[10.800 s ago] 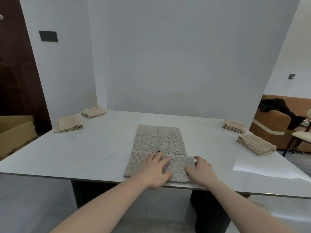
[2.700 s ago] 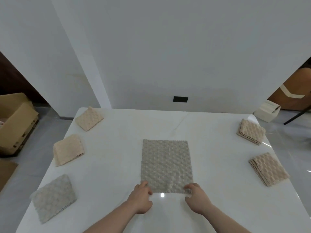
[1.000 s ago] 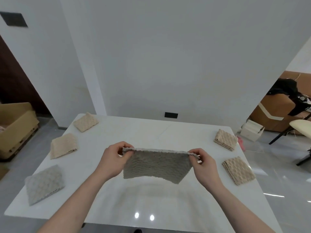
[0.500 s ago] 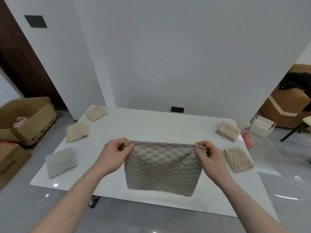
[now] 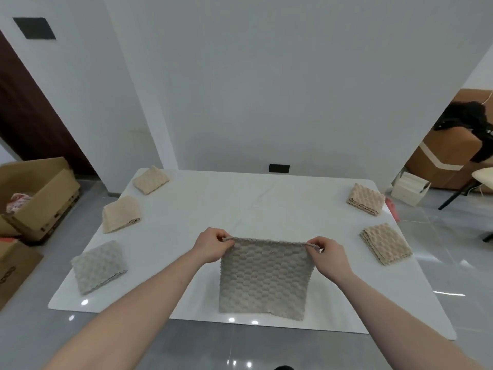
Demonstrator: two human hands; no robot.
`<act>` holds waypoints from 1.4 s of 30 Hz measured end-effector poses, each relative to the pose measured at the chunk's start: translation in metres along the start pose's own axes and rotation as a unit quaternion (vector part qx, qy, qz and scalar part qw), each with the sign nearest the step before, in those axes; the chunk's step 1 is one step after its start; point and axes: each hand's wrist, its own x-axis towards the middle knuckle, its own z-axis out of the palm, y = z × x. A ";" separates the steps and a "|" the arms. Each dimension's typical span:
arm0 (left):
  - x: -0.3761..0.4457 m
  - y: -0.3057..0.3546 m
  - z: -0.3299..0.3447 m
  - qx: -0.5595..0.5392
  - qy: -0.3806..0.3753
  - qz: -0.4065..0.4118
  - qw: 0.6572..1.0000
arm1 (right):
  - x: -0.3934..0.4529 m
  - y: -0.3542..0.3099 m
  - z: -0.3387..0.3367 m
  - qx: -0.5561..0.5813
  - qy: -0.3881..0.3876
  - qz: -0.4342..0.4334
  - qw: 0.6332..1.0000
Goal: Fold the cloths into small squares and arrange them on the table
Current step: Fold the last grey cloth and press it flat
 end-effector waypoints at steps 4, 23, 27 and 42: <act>0.025 -0.002 0.009 -0.037 0.002 -0.037 0.999 | 0.021 0.004 0.014 -0.022 -0.008 0.020 1.000; 0.066 -0.042 0.063 0.079 0.071 0.029 0.994 | 0.072 0.055 0.038 -0.082 -0.130 0.002 0.988; 0.052 -0.070 0.077 0.128 0.024 0.040 0.991 | 0.057 0.078 0.053 -0.127 -0.176 -0.003 0.976; 0.043 -0.112 0.099 0.282 -0.140 0.020 0.949 | 0.010 0.114 0.103 -0.196 -0.262 0.050 0.944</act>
